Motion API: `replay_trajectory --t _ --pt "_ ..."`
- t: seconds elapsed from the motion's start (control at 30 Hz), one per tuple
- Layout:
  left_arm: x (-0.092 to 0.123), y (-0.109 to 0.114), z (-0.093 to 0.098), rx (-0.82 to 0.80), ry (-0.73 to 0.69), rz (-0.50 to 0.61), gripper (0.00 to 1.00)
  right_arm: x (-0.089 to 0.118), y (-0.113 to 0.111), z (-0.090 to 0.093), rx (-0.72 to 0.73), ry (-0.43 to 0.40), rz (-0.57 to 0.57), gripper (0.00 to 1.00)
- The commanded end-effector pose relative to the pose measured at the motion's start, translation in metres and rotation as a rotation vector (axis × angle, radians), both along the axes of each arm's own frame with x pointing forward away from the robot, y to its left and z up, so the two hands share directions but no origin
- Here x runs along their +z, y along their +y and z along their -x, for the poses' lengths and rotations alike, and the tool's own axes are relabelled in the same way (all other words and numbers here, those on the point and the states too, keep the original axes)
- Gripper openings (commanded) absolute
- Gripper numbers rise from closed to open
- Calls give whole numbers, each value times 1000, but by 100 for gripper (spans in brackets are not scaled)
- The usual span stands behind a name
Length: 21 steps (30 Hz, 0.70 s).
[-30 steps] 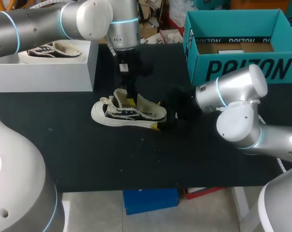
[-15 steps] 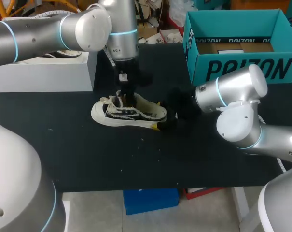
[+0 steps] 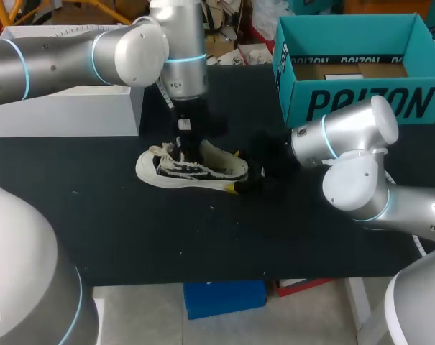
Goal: Take the shoe out of the shoebox, open the shoe tongue, remove and reinsert the insole, then place the shoe into the shoebox
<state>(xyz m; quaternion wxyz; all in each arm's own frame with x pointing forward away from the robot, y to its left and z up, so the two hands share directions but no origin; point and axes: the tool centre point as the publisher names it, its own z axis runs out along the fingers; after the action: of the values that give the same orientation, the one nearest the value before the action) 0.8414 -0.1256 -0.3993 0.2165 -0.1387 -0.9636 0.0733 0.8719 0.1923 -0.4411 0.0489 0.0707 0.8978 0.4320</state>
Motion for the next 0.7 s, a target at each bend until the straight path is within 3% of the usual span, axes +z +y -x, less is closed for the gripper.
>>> replay_trajectory --t 0.03,0.23,0.27,0.4,0.47,0.57,0.7 --pt "-7 -3 2 1 -7 -10 0 -2 1 -1 -2 1 3 0" --pt "-6 -2 0 9 -26 -1 15 -2 1 -1 -2 1 3 0" --pt "-5 -1 0 10 -31 1 27 -2 1 -1 -2 1 3 0" --pt "-6 1 1 11 -36 11 34 -2 1 -1 -2 1 3 0" --pt "-8 2 2 12 -44 10 46 -2 1 -1 -2 1 3 0" --pt "-10 3 3 14 -54 7 35 -2 1 -1 -2 1 3 0" --pt "-16 4 4 27 -109 -33 35 -2 1 -1 -2 1 3 0"
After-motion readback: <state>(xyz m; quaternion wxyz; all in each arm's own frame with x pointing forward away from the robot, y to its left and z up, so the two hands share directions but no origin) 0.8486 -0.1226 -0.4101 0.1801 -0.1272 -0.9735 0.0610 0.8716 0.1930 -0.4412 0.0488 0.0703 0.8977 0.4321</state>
